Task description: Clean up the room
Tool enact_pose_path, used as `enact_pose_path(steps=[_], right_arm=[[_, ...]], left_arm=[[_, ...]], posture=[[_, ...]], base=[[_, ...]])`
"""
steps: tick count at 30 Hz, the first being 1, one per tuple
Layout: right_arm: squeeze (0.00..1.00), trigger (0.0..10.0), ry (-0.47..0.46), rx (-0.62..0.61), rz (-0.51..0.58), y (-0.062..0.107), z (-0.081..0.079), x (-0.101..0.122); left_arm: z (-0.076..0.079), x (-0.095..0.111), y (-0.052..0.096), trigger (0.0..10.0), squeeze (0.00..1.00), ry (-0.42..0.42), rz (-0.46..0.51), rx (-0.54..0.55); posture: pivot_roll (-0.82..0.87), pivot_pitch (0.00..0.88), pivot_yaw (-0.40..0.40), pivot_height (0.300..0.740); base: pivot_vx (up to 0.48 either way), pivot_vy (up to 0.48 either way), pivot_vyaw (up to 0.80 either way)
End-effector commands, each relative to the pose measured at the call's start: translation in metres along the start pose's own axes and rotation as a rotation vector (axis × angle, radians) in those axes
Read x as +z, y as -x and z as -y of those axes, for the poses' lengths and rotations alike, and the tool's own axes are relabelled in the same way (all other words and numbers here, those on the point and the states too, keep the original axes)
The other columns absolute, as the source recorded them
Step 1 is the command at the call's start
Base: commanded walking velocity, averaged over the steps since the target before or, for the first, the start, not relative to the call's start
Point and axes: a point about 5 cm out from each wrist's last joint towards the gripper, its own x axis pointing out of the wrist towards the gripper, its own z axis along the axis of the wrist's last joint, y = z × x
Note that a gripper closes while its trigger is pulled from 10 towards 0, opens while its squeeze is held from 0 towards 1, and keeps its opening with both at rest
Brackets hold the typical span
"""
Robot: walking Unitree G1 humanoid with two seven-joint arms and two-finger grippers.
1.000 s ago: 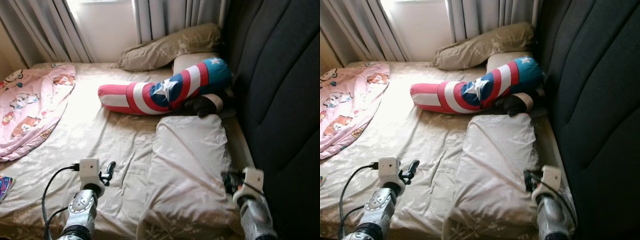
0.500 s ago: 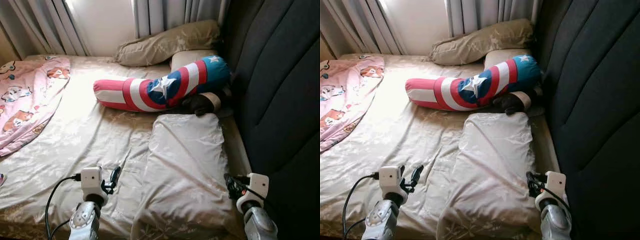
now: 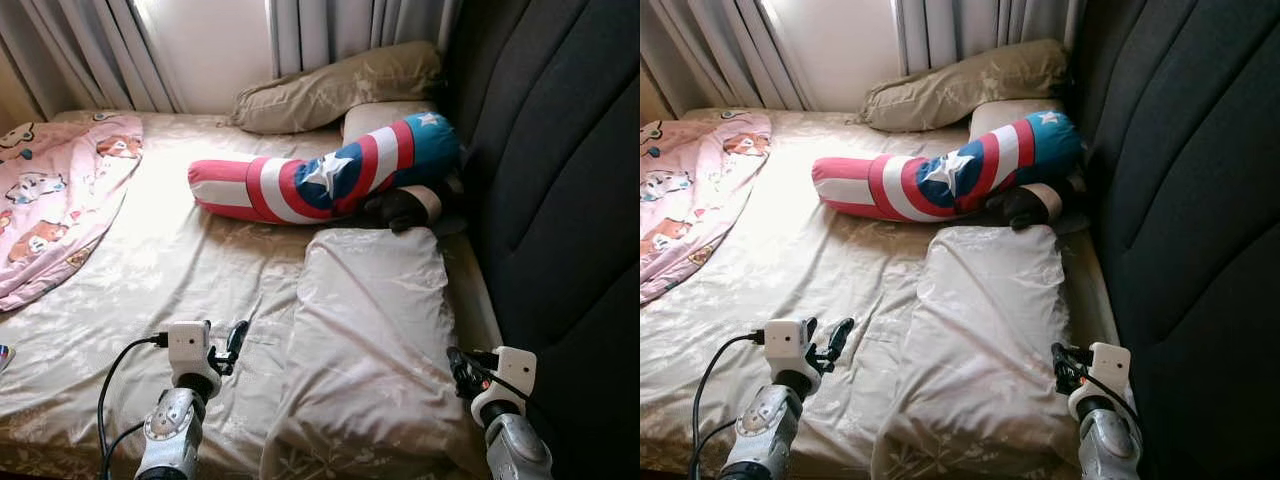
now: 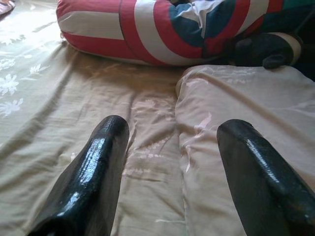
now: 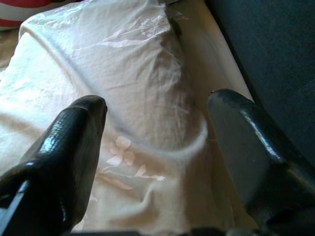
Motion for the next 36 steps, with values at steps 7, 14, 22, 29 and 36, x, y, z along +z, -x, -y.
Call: enact_pose_path(steps=[7, 14, 22, 29, 36], right_arm=[[0.00, 10.0, -0.019, -0.032, 0.004, 0.001, 0.005, 0.001], [0.00, 10.0, -0.019, -0.031, 0.017, -0.003, 0.003, 0.007], [0.00, 10.0, -0.024, -0.015, 0.048, -0.013, -0.005, 0.022], [0.00, 10.0, -0.036, -0.003, 0.105, -0.018, -0.012, 0.033], [0.00, 10.0, 0.008, -0.006, 0.161, -0.018, 0.001, 0.047]], left_arm=[[-0.005, 0.002, 0.003, 10.0, 0.00, -0.012, 0.010, 0.020], [-0.006, 0.008, -0.002, 10.0, 0.00, -0.028, 0.017, 0.000], [0.000, 0.024, -0.020, 10.0, 0.00, -0.015, 0.033, -0.028], [-0.003, 0.039, -0.028, 10.0, 0.00, -0.011, 0.077, -0.028], [0.003, 0.044, -0.032, 10.0, 0.00, 0.006, 0.102, -0.036]], posture=[[-0.06, 0.000, -0.014, 0.740], [-0.05, 0.010, -0.010, 0.740], [-0.05, 0.023, -0.018, 0.740], [-0.07, 0.066, 0.000, 0.740], [-0.10, 0.083, 0.032, 0.740]], base=[[0.000, -0.198, 0.00], [0.000, 0.000, 0.00], [0.000, 0.000, 0.00], [0.000, 0.000, 0.00], [0.000, 0.000, 0.00]])
